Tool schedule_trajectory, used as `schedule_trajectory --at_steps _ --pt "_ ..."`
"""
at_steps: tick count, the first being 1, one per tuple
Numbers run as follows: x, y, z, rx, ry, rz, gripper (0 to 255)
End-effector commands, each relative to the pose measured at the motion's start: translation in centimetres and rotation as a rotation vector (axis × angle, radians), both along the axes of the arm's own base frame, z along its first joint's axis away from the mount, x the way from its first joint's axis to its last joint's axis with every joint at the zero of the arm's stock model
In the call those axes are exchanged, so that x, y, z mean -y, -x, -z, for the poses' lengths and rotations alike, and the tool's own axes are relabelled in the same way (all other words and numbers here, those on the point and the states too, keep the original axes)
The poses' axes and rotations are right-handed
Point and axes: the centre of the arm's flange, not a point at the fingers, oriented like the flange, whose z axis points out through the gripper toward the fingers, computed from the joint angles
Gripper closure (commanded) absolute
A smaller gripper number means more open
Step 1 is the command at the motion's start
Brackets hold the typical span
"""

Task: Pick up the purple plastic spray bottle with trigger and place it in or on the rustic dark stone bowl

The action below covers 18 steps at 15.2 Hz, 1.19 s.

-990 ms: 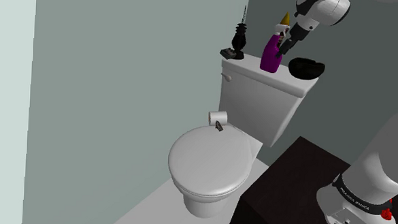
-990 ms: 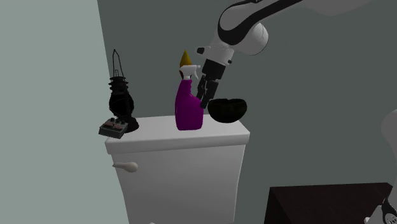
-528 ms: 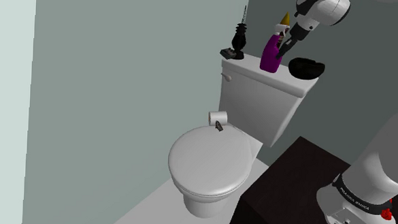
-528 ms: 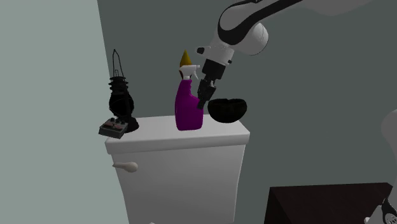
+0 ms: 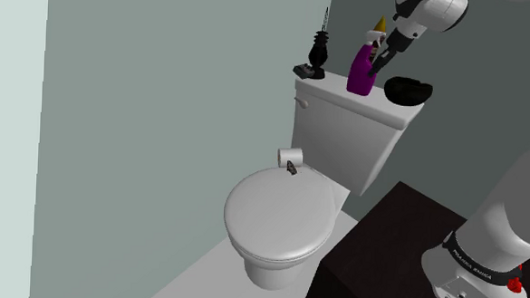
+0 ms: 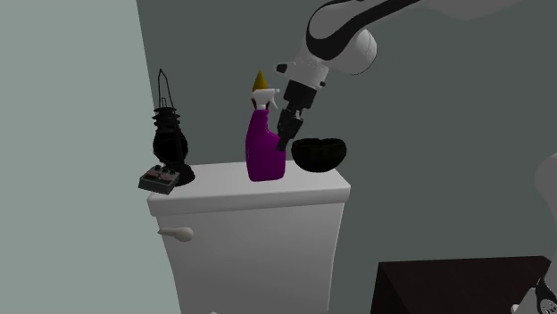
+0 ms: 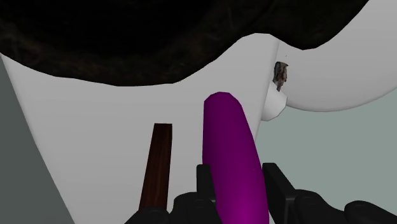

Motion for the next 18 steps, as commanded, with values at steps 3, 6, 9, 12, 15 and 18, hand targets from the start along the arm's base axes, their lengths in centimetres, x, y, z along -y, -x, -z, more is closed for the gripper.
schedule_trajectory --at_steps 3,6,9,12,15,18 --pt "0.0 -0.1 -2.0 0.000 0.000 0.000 255" --pt "0.0 -0.1 -3.6 0.000 0.000 0.000 255" --pt "0.0 -0.1 -5.1 0.000 0.000 0.000 255" --pt "0.0 -0.1 -6.7 0.000 0.000 0.000 255" --pt "0.0 -0.1 -8.3 0.000 0.000 0.000 255" --pt "0.0 -0.1 -9.9 0.000 0.000 0.000 255"
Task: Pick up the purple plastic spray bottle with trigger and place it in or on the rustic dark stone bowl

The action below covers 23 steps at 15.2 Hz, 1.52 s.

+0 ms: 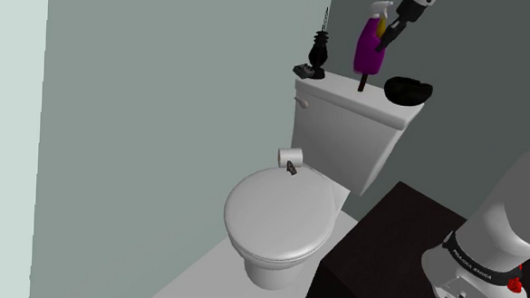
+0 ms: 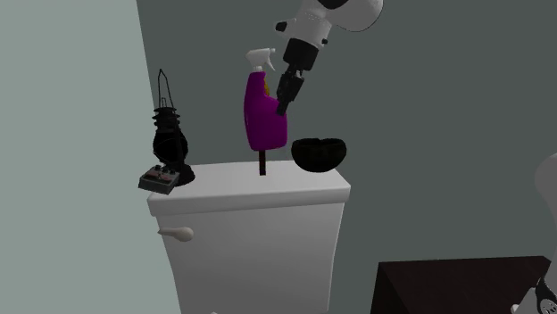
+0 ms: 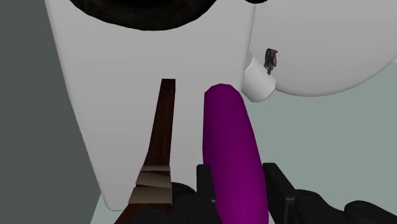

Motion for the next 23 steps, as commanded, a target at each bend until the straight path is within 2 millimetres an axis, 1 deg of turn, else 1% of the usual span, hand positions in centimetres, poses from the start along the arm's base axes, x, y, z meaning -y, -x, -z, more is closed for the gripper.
schedule_trajectory --at_steps 1,12,13,23 --pt "0.0 0.1 -1.1 0.000 0.000 0.000 255" --pt "0.0 0.1 -6.9 0.000 0.000 0.000 255" --pt "0.0 0.1 -7.1 0.000 0.000 0.000 255" --pt "5.2 12.2 -5.7 0.000 0.000 0.000 255"
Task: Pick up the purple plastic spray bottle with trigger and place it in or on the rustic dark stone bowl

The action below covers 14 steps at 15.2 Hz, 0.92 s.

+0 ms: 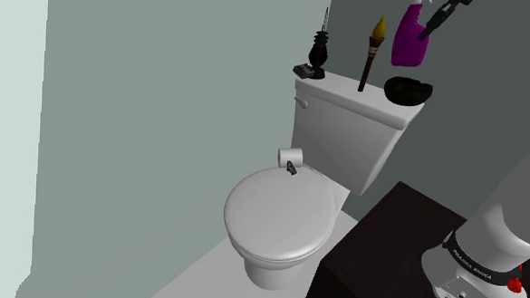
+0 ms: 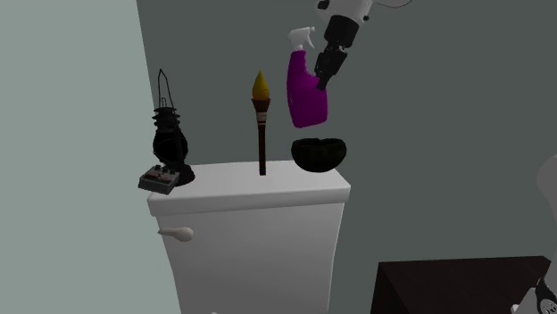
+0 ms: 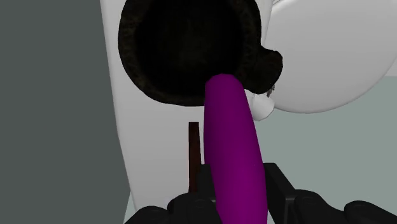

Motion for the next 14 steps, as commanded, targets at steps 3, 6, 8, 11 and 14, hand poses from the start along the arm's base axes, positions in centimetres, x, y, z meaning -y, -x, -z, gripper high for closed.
schedule_trajectory --at_steps 3,6,8,11,14 --pt "2.1 5.3 0.5 0.000 0.000 -0.001 255" --pt "2.1 5.3 2.1 0.000 0.000 -0.001 255" --pt "2.1 5.3 3.1 0.000 0.000 -0.001 255" --pt "2.1 5.3 4.7 0.000 0.000 -0.001 255" --pt "2.1 5.3 5.6 0.000 0.000 -0.001 255"
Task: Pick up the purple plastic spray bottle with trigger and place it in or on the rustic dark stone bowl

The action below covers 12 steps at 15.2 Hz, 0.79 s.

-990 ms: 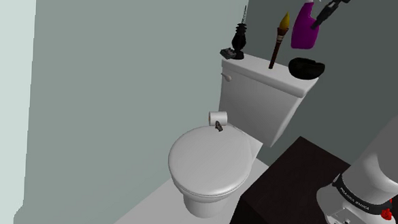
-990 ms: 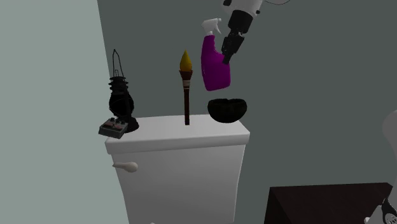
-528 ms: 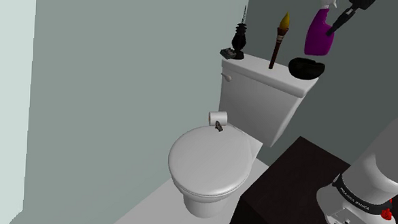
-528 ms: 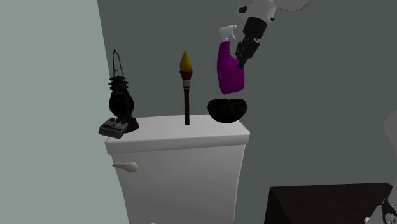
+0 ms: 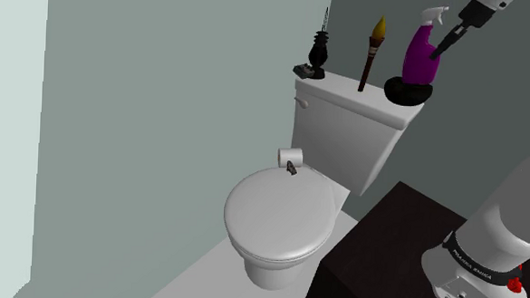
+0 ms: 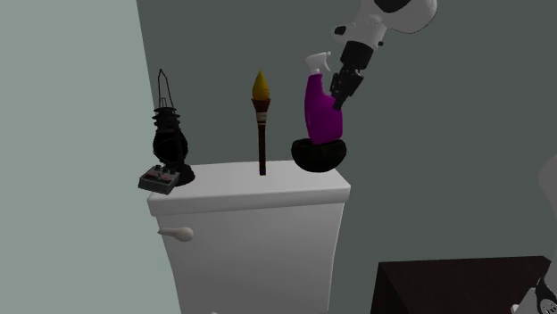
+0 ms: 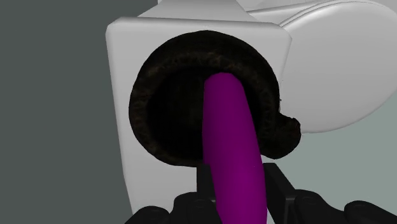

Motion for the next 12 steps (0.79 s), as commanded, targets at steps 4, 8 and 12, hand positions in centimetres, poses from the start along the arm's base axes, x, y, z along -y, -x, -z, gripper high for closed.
schedule_trajectory --at_steps 4,8,12 --pt "-0.01 0.01 0.20 0.000 0.000 0.000 255" --pt "-0.01 0.01 0.20 0.000 0.000 0.000 0" --pt "-0.01 0.01 0.20 0.000 0.000 0.000 0"
